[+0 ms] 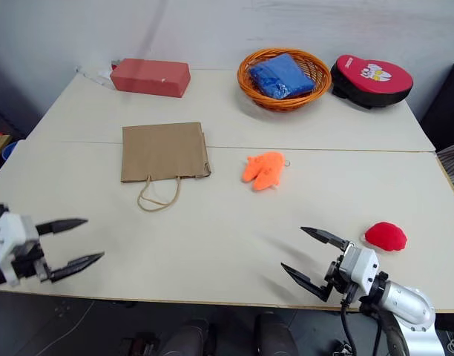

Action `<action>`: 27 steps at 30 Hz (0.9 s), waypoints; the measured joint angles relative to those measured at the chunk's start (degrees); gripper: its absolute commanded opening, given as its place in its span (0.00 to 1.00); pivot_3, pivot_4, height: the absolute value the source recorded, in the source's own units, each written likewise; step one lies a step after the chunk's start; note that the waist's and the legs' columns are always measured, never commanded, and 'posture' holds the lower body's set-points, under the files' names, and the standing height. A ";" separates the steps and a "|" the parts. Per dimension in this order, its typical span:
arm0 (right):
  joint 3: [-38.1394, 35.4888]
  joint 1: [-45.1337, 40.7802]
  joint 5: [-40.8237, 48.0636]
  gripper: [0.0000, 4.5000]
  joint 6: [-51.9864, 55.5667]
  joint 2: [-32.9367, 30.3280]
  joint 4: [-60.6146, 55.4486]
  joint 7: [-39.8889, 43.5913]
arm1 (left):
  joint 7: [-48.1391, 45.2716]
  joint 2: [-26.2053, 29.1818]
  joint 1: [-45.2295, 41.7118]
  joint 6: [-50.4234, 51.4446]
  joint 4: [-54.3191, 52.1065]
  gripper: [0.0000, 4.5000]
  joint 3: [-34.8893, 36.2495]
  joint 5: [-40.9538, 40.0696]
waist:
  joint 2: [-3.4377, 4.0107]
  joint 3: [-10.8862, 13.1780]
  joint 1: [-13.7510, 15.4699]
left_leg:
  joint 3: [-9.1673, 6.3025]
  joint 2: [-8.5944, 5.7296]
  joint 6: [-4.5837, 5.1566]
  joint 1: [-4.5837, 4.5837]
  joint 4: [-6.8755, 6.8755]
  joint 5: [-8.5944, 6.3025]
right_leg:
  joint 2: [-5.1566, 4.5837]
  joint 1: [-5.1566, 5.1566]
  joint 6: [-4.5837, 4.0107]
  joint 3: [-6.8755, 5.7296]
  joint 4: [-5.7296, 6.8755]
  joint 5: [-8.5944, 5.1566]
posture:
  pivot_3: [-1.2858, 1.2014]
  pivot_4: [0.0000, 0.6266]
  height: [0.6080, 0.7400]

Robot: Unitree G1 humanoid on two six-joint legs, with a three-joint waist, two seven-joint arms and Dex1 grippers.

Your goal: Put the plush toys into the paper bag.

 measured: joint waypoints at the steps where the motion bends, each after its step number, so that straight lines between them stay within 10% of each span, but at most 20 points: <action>1: 0.09 -0.20 0.60 1.00 0.99 0.30 -1.19 -1.12 | -0.53 1.71 -3.52 -0.15 1.34 0.99 -2.65 1.00 | 0.01 0.00 -0.04 | 0.00 0.00 -0.08 -0.02 -0.02 0.04 | 0.00 -0.02 0.00 -0.01 0.00 0.00 | 0.52 0.24 1.00; 15: 2.14 -3.03 0.44 1.00 6.38 2.60 -7.36 -9.51 | -9.09 -2.37 -47.01 -34.16 45.57 0.99 -36.02 27.38 | -0.12 -0.03 -0.20 | 0.26 -0.11 -0.25 -1.51 0.65 0.33 | 0.08 -1.83 0.04 0.13 1.20 0.02 | 0.52 0.24 1.00; 27: 2.19 1.44 -3.50 1.00 7.79 2.66 -9.16 -12.21 | -12.07 -8.65 -57.16 -41.80 59.92 0.24 -39.02 29.38 | -0.21 -0.05 -0.15 | 0.20 -0.16 -0.22 -1.78 1.10 0.33 | 0.04 -1.98 0.11 0.12 1.36 0.06 | 0.52 0.24 1.00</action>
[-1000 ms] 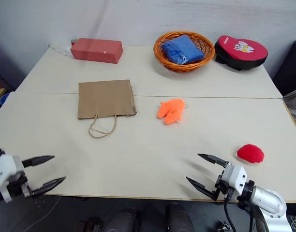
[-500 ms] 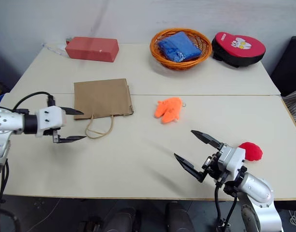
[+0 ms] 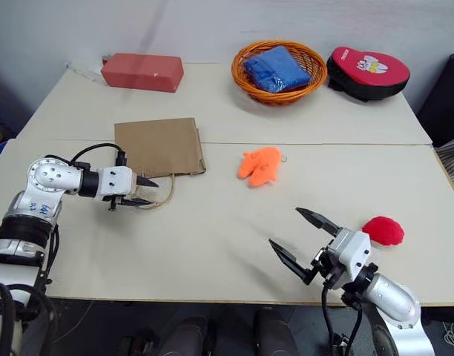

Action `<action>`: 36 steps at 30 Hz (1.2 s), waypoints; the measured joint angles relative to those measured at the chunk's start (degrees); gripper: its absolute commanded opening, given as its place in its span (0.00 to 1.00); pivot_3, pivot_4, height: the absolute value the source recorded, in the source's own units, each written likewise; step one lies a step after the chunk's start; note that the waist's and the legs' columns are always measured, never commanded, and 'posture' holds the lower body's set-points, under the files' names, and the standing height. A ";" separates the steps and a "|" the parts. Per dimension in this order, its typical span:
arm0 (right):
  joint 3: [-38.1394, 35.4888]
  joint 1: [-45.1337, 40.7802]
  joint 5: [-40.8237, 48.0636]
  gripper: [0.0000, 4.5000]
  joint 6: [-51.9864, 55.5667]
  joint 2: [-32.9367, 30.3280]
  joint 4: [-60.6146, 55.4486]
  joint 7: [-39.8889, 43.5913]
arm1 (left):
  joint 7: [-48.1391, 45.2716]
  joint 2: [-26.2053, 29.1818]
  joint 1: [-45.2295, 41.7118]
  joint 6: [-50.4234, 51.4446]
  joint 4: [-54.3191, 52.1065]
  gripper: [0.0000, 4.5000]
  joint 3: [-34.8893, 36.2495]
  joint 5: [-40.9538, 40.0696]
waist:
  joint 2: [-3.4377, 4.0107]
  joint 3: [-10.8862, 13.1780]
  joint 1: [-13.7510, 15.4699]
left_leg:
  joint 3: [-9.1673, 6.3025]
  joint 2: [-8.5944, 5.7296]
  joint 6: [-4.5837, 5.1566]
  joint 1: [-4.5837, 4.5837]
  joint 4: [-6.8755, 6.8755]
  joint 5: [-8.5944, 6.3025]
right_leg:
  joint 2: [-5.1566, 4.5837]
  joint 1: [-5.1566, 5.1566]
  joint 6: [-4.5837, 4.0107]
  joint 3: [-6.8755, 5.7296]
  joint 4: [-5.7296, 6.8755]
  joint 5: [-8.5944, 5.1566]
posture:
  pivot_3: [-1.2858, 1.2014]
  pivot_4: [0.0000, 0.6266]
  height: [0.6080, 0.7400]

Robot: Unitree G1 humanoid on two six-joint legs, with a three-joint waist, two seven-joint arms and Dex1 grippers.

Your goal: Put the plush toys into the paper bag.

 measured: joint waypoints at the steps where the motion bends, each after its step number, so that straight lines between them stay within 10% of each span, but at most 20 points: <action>1: 0.00 0.23 -0.31 1.00 -0.09 0.00 0.12 0.03 | -0.70 -0.16 -0.65 0.19 0.56 0.18 0.02 -0.30 | -0.01 0.00 0.04 | -0.01 0.00 0.00 -0.01 0.01 0.00 | 0.00 0.00 0.00 -0.01 0.00 0.00 | 0.52 0.24 1.00; 4: 0.00 0.99 -0.78 1.00 0.18 -0.10 0.28 0.33 | -2.34 -2.06 -2.30 2.19 0.78 0.01 1.28 -2.90 | -0.02 -0.01 0.15 | -0.02 -0.01 0.01 -0.02 0.02 0.01 | -0.01 0.01 0.00 -0.02 0.00 0.00 | 0.52 0.24 1.00; 8: 0.00 1.32 -0.56 1.00 1.22 -0.26 0.23 0.41 | -4.59 -7.06 -0.89 14.01 -9.82 0.01 3.92 -11.51 | -0.03 -0.01 0.38 | -0.11 -0.01 0.03 -0.18 0.12 0.01 | -0.04 0.01 0.07 -0.04 0.02 0.04 | 0.52 0.24 1.00; 21: 12.55 -21.28 -2.42 0.02 13.99 2.98 2.14 -2.82 | 5.71 -14.83 5.48 50.95 -49.77 0.00 3.75 -26.78 | -0.02 -0.02 -0.06 | -0.16 -0.02 -0.05 -0.11 0.35 0.05 | 0.03 -0.02 0.07 0.06 0.07 0.04 | 0.52 0.24 1.00; 36: 22.86 -41.57 -14.22 0.01 12.12 11.10 26.07 -0.23 | 12.30 -16.92 8.16 61.30 -56.64 0.00 5.65 -32.47 | -0.02 -0.02 -0.34 | -0.24 -0.07 -0.05 -0.21 0.47 0.05 | 0.01 -0.06 0.07 0.01 0.07 0.04 | 0.52 0.24 1.00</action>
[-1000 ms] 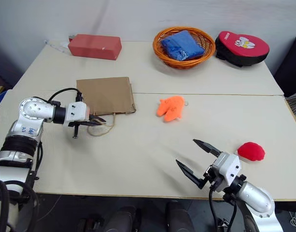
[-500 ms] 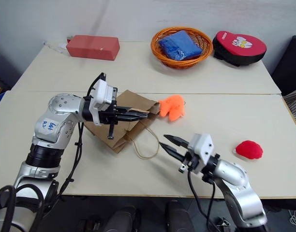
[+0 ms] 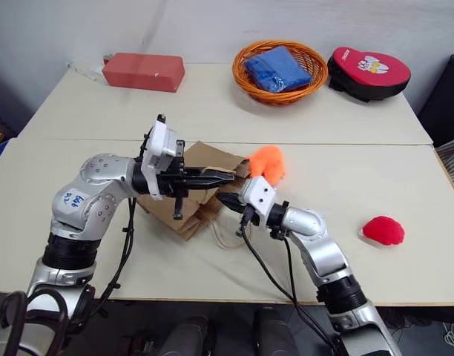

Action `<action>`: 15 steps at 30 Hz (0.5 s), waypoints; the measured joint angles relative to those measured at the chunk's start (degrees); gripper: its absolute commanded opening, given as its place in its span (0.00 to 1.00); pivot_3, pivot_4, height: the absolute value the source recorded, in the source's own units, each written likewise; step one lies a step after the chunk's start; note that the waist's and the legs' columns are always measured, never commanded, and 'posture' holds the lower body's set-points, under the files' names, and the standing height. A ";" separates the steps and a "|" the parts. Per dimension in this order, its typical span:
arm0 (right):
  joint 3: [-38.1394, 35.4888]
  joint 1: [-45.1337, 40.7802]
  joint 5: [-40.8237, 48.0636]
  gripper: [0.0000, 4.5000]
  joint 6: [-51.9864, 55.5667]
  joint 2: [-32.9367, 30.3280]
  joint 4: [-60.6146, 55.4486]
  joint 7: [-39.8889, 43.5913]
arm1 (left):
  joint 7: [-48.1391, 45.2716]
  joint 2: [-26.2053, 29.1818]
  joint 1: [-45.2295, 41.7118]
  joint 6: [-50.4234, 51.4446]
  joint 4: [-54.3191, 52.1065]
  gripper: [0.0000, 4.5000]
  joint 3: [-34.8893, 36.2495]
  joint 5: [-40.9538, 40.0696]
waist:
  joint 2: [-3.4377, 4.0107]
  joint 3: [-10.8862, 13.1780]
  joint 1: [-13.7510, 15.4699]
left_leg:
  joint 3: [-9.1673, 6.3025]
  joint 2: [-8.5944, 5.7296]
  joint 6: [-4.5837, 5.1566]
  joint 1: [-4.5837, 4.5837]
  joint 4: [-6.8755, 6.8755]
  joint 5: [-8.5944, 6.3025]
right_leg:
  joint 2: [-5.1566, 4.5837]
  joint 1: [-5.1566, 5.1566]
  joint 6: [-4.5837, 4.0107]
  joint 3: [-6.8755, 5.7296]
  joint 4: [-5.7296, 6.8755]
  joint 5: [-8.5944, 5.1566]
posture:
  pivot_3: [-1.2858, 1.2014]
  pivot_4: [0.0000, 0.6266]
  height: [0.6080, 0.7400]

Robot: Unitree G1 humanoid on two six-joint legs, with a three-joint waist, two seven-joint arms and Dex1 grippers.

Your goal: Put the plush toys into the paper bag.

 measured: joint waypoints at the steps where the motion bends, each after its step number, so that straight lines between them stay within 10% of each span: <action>1: 0.44 -0.95 -0.36 0.01 0.14 0.89 1.34 0.11 | 0.27 0.06 0.35 0.57 -0.73 0.00 0.54 -0.50 | 0.00 0.00 -0.14 | 0.00 0.00 0.00 0.01 0.02 0.00 | 0.00 0.00 0.00 0.00 0.03 0.00 | 0.52 0.24 1.00; 15: 2.21 -10.51 -7.78 0.01 -4.66 7.77 21.49 -0.10 | 3.54 2.98 2.71 8.91 -4.79 0.00 8.64 -11.27 | 0.00 0.00 -1.30 | -0.05 0.00 -0.03 0.01 0.05 0.01 | -0.01 0.01 0.00 -0.04 0.05 0.00 | 0.52 0.24 1.00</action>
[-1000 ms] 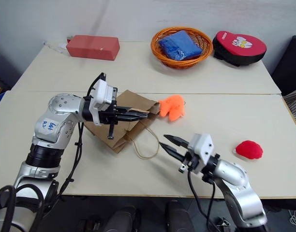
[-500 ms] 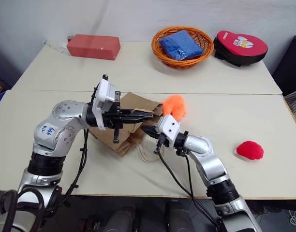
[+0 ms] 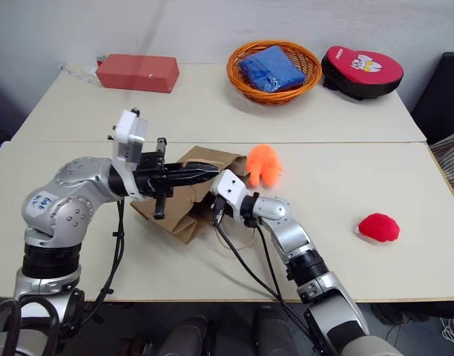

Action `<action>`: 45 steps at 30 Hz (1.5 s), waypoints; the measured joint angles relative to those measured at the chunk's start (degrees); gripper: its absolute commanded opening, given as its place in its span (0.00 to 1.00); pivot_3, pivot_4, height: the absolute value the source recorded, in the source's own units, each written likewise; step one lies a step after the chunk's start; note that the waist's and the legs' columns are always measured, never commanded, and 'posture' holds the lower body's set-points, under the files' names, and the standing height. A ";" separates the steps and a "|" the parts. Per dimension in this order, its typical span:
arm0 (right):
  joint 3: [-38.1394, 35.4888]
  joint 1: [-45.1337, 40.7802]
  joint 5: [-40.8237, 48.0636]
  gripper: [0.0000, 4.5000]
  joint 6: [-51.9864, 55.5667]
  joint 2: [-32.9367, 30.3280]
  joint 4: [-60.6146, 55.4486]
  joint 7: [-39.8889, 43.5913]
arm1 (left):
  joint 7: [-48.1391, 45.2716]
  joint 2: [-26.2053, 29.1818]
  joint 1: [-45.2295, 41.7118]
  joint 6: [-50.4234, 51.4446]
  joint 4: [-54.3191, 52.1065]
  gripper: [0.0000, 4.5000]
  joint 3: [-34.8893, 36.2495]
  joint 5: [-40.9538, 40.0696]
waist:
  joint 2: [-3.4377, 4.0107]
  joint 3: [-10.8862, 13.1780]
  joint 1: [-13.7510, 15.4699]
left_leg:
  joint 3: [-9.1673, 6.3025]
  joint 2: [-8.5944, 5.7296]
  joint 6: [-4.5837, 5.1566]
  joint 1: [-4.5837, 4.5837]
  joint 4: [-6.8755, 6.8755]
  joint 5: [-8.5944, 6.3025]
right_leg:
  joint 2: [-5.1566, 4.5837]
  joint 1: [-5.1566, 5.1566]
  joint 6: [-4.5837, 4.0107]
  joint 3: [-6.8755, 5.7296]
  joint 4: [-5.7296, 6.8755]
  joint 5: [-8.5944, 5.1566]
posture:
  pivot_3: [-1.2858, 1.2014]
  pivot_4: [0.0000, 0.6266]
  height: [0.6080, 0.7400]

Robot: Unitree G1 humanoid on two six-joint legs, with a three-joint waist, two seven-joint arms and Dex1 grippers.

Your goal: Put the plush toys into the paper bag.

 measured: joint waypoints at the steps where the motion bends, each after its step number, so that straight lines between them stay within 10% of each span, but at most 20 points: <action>1: 0.00 0.36 -0.47 0.01 -0.50 0.02 0.18 -0.11 | 0.85 0.12 0.00 0.82 0.00 0.00 1.35 -1.16 | 0.00 0.00 -0.02 | 0.00 0.00 0.00 0.00 0.00 0.00 | 0.00 0.00 0.00 0.00 0.00 0.00 | 0.52 0.24 1.00; 23: -1.82 8.03 5.55 0.01 -0.78 -2.96 -9.53 8.53 | 9.56 1.24 3.77 6.50 -2.55 0.00 7.63 -12.67 | 0.00 0.00 0.07 | -0.02 0.00 -0.02 0.01 0.01 -0.01 | 0.00 0.02 0.00 0.00 -0.02 0.00 | 0.52 0.24 1.00; 36: -21.02 14.15 29.97 0.98 27.63 -24.37 -29.42 15.59 | 8.83 1.63 3.82 6.34 -2.62 0.00 6.86 -12.74 | 0.00 0.01 1.00 | -0.07 -0.01 0.01 -0.02 -0.05 -0.04 | -0.05 0.08 0.00 -0.01 -0.16 0.00 | 0.52 0.24 1.00; 45: -20.51 -2.08 24.34 1.00 36.64 -24.65 -4.62 8.47 | 8.97 1.72 5.02 6.08 -3.03 0.00 6.27 -12.71 | 0.02 0.01 -0.15 | 0.01 0.00 -0.03 0.02 -0.16 -0.01 | 0.03 -0.06 -0.01 0.10 -0.02 0.00 | 0.52 0.24 1.00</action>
